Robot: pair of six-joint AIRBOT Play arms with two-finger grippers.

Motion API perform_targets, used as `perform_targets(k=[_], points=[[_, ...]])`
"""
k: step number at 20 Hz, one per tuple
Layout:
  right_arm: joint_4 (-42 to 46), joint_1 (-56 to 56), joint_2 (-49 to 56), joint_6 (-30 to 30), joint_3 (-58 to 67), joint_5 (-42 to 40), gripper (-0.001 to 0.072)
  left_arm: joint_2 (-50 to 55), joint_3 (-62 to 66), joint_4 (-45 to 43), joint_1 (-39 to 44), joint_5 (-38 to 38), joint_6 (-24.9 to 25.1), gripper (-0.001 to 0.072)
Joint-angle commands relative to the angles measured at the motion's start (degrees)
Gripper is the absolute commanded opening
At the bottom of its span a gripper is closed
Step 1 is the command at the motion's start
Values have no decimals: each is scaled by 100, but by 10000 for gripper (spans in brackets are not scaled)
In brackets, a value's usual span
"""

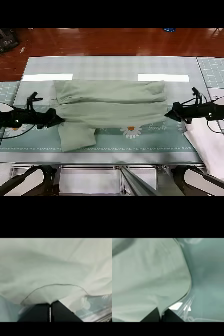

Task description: Fold the shirts.

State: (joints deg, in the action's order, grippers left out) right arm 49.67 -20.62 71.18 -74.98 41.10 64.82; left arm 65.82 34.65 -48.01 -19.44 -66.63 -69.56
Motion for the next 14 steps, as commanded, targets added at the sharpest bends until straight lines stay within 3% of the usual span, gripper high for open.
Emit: perform_targets(k=[1,4,7,14], points=[[-4,15,-31,50,671,83,24,90,765,107,-46,131,-173,32],[-26,407,343,44,1270,24,24,612,1532,627,216,341,-227,32],[-33,562,833,-236,1893,-393,24,1414,2527,645,424,334,-474,32],[-507,562,2138,-350,3285,-428,24,3239,4894,623,695,74,-979,32]])
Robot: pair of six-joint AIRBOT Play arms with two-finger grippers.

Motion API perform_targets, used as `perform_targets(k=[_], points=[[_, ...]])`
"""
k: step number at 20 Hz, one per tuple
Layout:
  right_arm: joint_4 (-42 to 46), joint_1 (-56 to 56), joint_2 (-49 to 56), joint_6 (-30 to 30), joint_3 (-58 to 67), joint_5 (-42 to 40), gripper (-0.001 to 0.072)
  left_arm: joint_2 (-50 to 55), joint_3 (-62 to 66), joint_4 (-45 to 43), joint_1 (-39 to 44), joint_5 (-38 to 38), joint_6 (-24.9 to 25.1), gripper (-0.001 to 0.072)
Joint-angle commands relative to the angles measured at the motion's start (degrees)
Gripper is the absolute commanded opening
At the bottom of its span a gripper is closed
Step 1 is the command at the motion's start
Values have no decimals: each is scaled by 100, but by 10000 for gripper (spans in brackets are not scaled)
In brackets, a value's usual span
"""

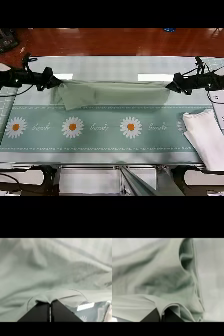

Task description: Fold the shirts.

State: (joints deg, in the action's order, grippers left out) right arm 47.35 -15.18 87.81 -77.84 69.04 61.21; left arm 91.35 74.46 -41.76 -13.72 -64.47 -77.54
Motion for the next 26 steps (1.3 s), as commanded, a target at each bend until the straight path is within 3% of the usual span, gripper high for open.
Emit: perform_targets(k=[1,7,9,10,11,12,14,17,21,23,26], points=[[-417,17,599,-61,560,-127,24,929,1246,-9,186,-219,-190,32],[-675,17,1167,-28,813,-442,24,1989,2332,-26,376,-262,-400,32],[-789,17,1241,42,817,-645,24,2096,2374,-22,378,214,-369,33],[-848,17,1257,92,817,-798,94,2096,2374,-22,404,459,-245,80],[-896,17,1257,109,815,-922,347,2094,2380,-13,424,546,-251,349],[-966,15,1255,219,839,-1001,412,2090,2409,-35,439,531,-188,506],[-866,-107,1226,203,1056,-730,412,2059,2697,-149,313,175,-142,508],[-605,-610,938,-20,1309,-68,411,1869,3416,-1014,-234,-706,-1047,507],[809,-1207,376,-428,1244,599,411,885,3115,-2044,-758,-1147,-855,507],[1156,-1217,258,-479,994,549,411,133,2210,-2107,-758,-789,-544,507],[815,-999,267,-448,400,254,412,-1233,133,-1801,-481,332,-111,507]])
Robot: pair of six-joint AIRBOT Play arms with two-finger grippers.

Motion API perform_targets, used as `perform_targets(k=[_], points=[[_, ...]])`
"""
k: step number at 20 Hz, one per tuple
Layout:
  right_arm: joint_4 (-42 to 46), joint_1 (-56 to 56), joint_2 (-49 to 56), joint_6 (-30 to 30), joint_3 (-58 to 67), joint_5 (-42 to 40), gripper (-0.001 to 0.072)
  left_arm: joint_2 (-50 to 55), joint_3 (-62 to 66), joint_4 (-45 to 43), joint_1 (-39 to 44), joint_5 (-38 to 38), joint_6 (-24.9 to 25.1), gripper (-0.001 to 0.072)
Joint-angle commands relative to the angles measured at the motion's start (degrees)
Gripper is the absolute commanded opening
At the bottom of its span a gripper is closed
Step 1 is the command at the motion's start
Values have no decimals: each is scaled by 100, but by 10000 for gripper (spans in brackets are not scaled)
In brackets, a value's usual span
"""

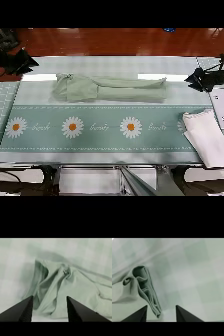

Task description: Fold the shirts.

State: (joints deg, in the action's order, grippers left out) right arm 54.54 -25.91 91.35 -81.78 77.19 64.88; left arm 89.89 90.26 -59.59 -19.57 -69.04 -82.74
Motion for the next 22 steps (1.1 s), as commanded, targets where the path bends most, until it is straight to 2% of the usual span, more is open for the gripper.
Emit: perform_targets(k=[1,5,8,16,17,18,19,20,22], points=[[-33,225,-68,57,-590,-203,412,-1537,-2131,87,267,1067,546,507],[-31,800,162,20,-691,-461,416,-2575,-3628,140,881,1440,557,507],[-238,938,439,-61,-654,-776,416,-2691,-3733,155,1198,1473,557,507],[-809,1506,1552,-92,216,-664,415,-2686,-3735,483,1425,1954,555,507],[-942,1633,1650,-92,339,-671,396,-2675,-3735,538,1429,1956,555,507],[-992,1735,1707,-87,439,-671,307,-2658,-3735,566,1434,1956,557,507],[-984,1832,1711,-35,520,-675,136,-2643,-3735,566,1445,1956,557,507],[-986,1880,1698,83,608,-616,24,-2625,-3735,566,1451,1954,557,506],[-931,1880,1541,105,697,-446,24,-2610,-3735,566,1462,1954,557,504]])
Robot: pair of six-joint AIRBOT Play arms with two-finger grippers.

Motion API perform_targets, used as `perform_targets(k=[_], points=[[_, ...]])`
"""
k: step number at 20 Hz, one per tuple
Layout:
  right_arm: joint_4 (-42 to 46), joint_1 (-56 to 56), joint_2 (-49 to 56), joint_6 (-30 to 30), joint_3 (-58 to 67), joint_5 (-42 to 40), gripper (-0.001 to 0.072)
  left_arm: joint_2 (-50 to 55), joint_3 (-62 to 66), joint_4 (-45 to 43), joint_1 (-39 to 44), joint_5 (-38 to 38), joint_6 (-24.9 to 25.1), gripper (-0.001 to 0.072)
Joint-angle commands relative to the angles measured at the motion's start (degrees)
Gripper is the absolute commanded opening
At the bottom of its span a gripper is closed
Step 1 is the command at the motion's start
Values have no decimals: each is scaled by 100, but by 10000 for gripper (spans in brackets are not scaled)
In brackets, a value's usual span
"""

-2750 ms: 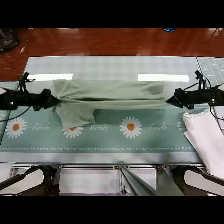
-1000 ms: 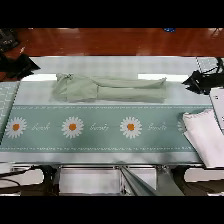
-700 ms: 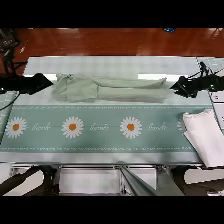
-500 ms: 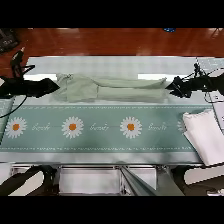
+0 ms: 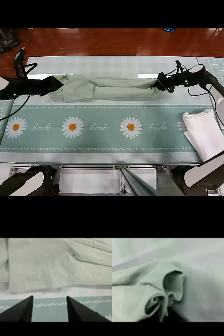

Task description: Fold the shirts.

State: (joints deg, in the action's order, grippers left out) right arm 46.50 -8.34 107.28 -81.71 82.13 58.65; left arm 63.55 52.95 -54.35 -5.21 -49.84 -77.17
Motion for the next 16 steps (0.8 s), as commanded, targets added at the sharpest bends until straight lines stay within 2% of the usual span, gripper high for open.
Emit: perform_targets(k=[1,2,3,6,9,12,16], points=[[-37,70,-203,98,201,313,23,24,-2,44,26,22,0,454],[129,15,-396,98,201,507,23,24,-2,70,24,-28,2,220],[415,-31,-647,94,201,739,23,24,-2,105,31,-28,20,40],[1217,-133,-1753,46,-177,999,23,26,9,227,188,-17,24,32],[1412,-199,-3147,98,-1108,990,23,31,9,297,702,155,22,32],[1539,-197,-4612,79,-2048,1069,23,275,142,299,1613,662,-140,32],[1504,-184,-6063,-238,-2706,1425,23,1502,1174,297,2970,673,-223,32]])
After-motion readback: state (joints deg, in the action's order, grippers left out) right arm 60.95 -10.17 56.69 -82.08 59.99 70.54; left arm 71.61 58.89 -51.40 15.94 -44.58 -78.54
